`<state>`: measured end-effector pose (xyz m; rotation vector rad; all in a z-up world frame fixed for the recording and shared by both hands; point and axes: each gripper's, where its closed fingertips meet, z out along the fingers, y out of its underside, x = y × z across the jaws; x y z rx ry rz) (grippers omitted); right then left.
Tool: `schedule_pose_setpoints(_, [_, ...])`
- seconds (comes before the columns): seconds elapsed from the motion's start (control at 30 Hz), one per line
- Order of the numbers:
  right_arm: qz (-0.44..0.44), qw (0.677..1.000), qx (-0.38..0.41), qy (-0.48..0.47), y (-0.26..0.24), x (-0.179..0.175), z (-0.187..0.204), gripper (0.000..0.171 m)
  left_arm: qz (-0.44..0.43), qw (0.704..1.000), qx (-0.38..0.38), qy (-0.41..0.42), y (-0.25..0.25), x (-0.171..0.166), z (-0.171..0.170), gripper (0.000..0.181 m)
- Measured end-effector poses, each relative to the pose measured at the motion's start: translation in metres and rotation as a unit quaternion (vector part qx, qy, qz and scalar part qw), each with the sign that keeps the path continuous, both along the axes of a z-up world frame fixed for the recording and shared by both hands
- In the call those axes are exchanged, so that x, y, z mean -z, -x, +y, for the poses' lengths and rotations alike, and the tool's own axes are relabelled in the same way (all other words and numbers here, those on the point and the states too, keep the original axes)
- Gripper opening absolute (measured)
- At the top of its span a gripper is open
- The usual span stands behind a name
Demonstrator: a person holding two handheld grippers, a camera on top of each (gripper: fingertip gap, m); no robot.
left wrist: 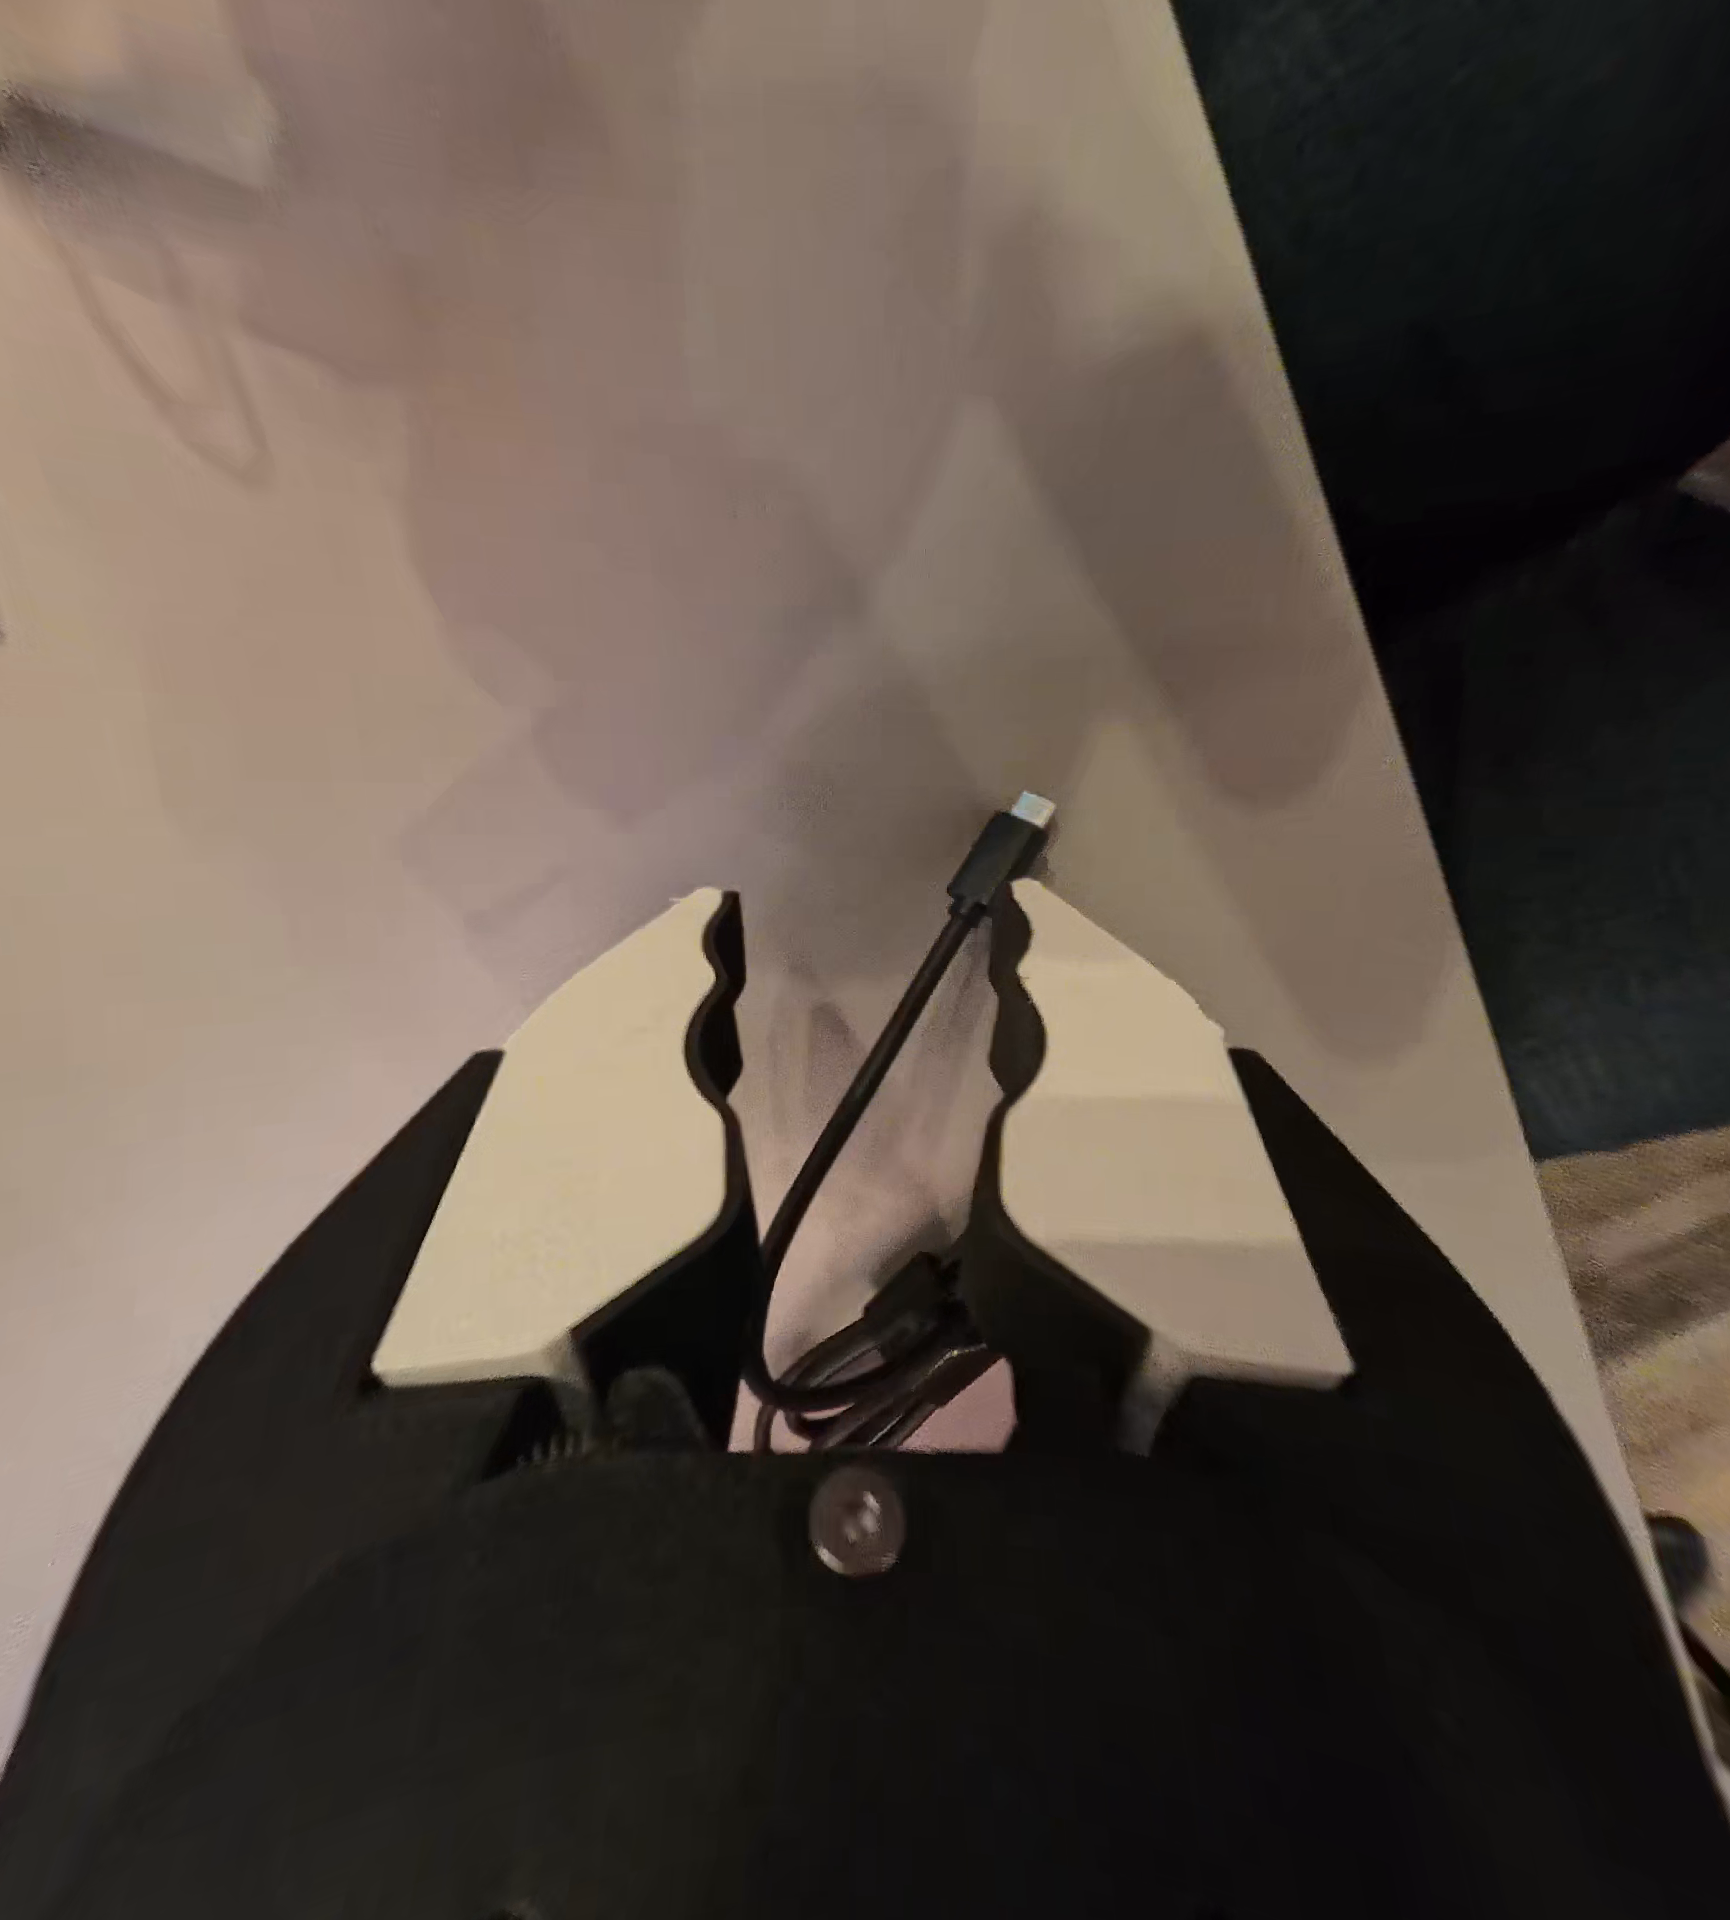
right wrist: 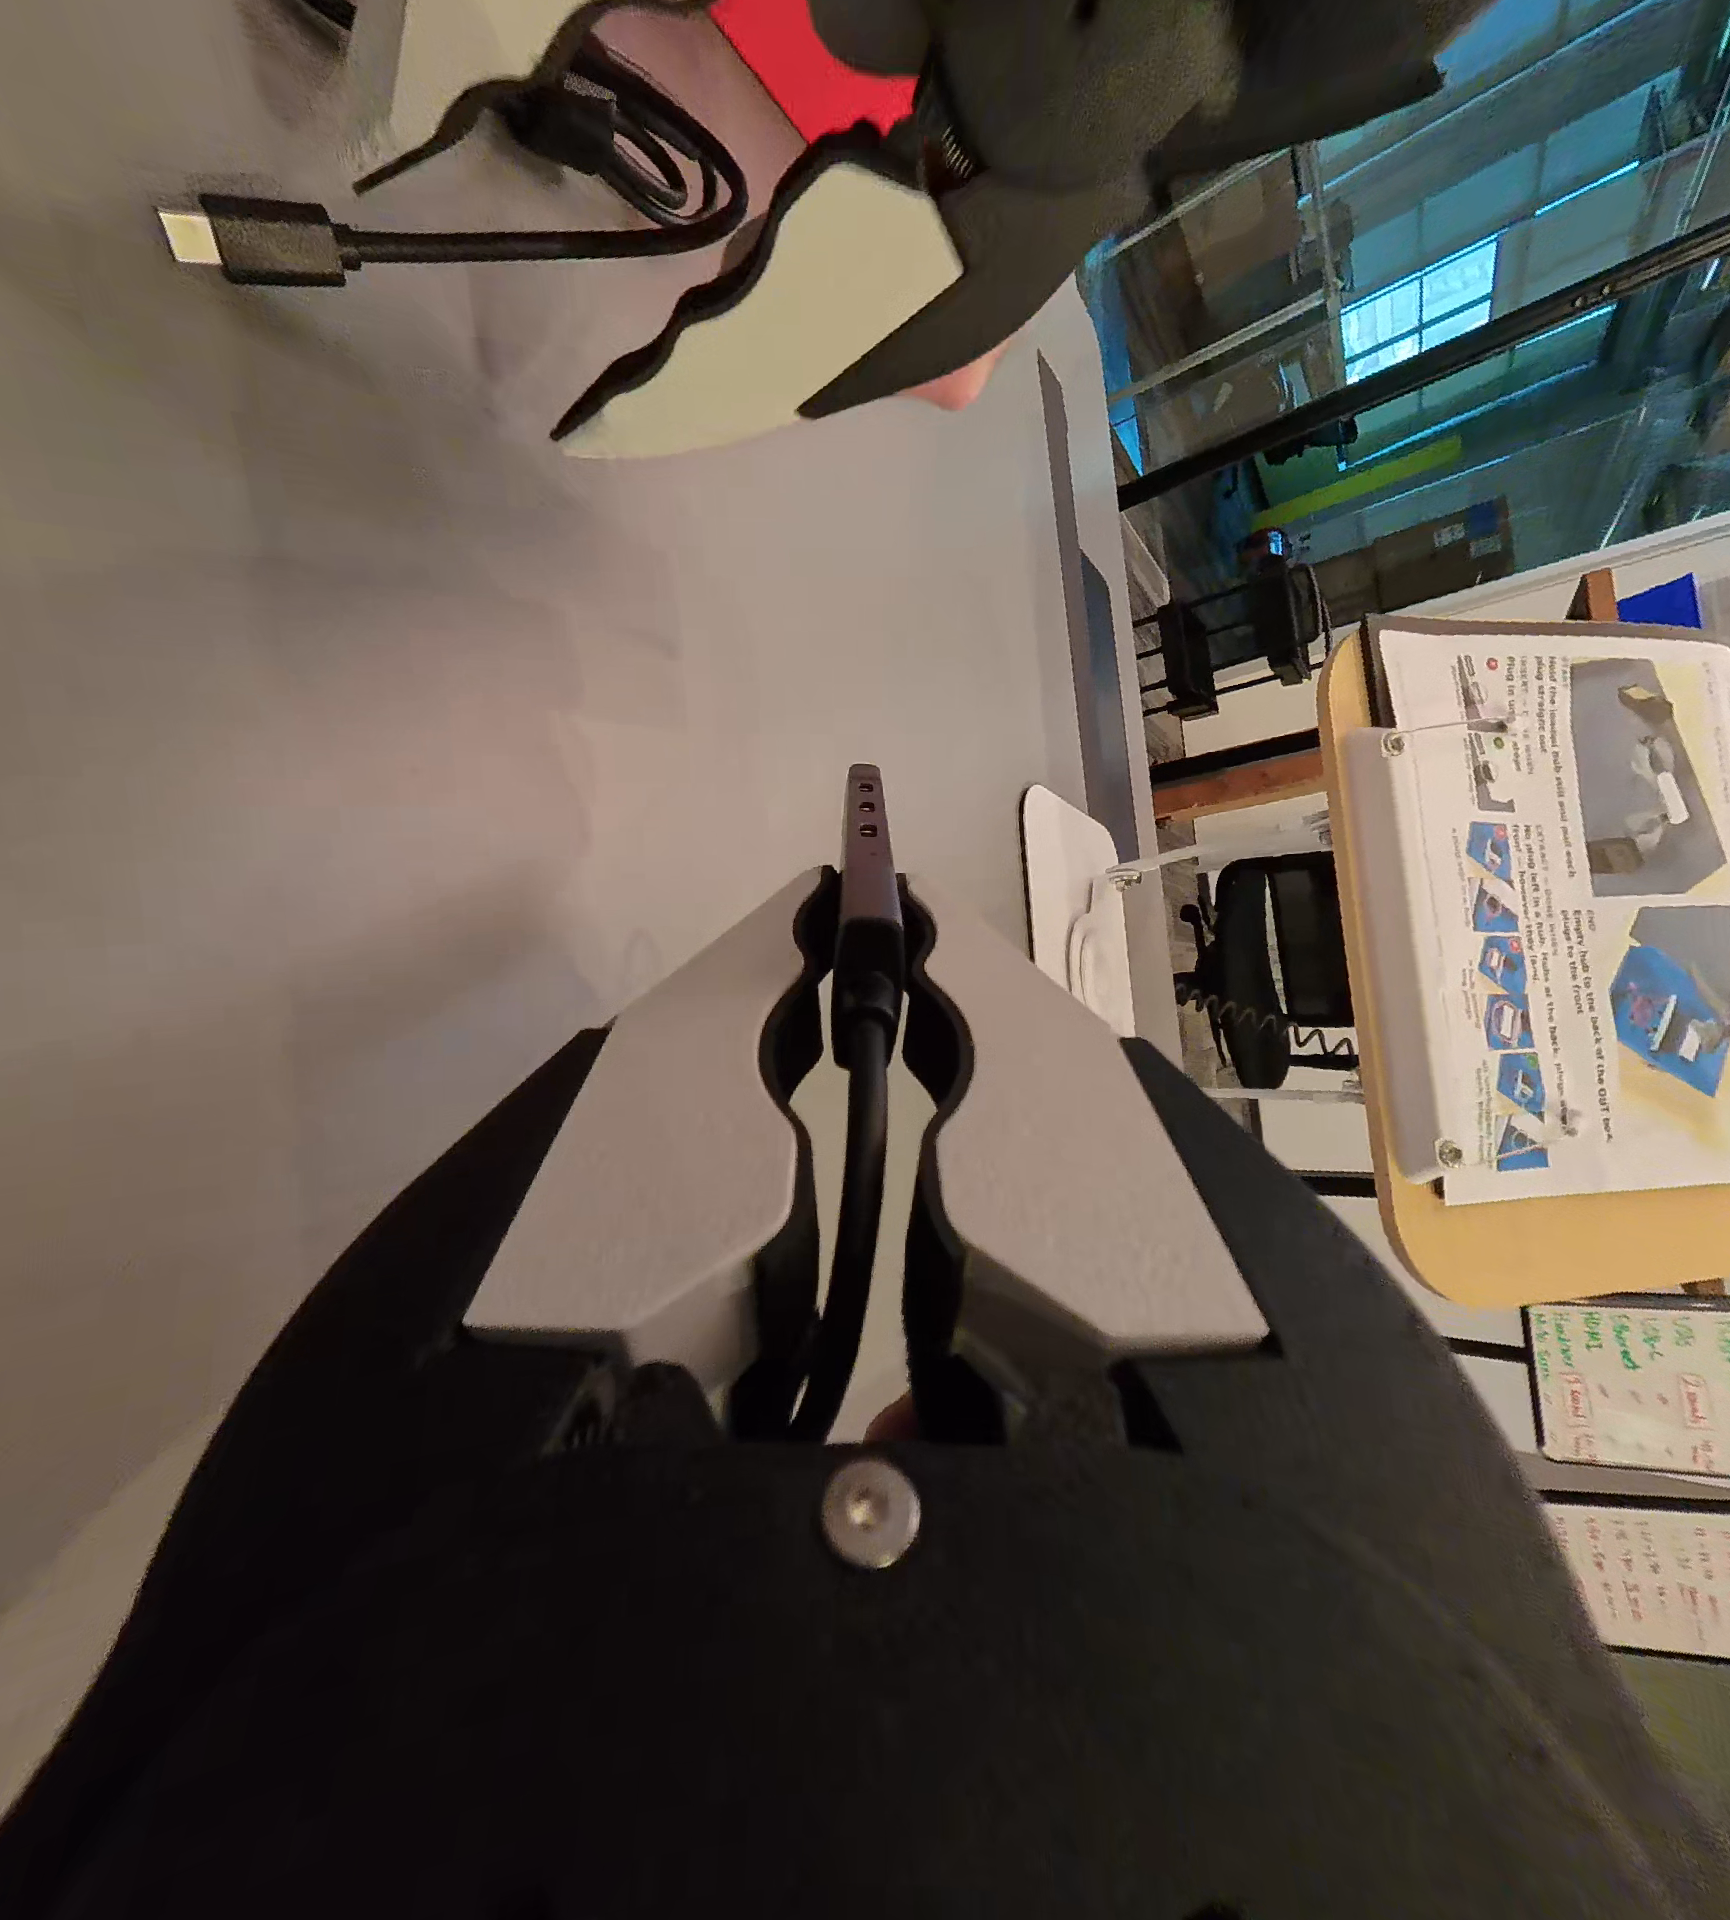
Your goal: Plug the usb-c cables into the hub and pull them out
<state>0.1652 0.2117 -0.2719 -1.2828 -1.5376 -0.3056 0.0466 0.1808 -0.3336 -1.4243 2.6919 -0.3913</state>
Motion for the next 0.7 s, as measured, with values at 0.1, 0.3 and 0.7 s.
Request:
schedule_pose_setpoints(0.1, [0.007,1.0,-0.001,0.003,-0.001,0.0,0.0,0.006,0.048,0.999,0.007,0.025,0.012,0.016,0.004,0.041])
schedule_pose_setpoints(0.3, [0.018,1.0,-0.009,0.01,0.004,0.0,0.0,0.006,0.078,0.992,0.009,0.094,0.022,0.025,-0.01,0.035])
schedule_pose_setpoints(0.7, [0.026,0.999,-0.01,0.022,0.007,0.006,0.001,0.006,0.055,0.989,-0.025,0.132,0.02,0.026,-0.015,0.004])
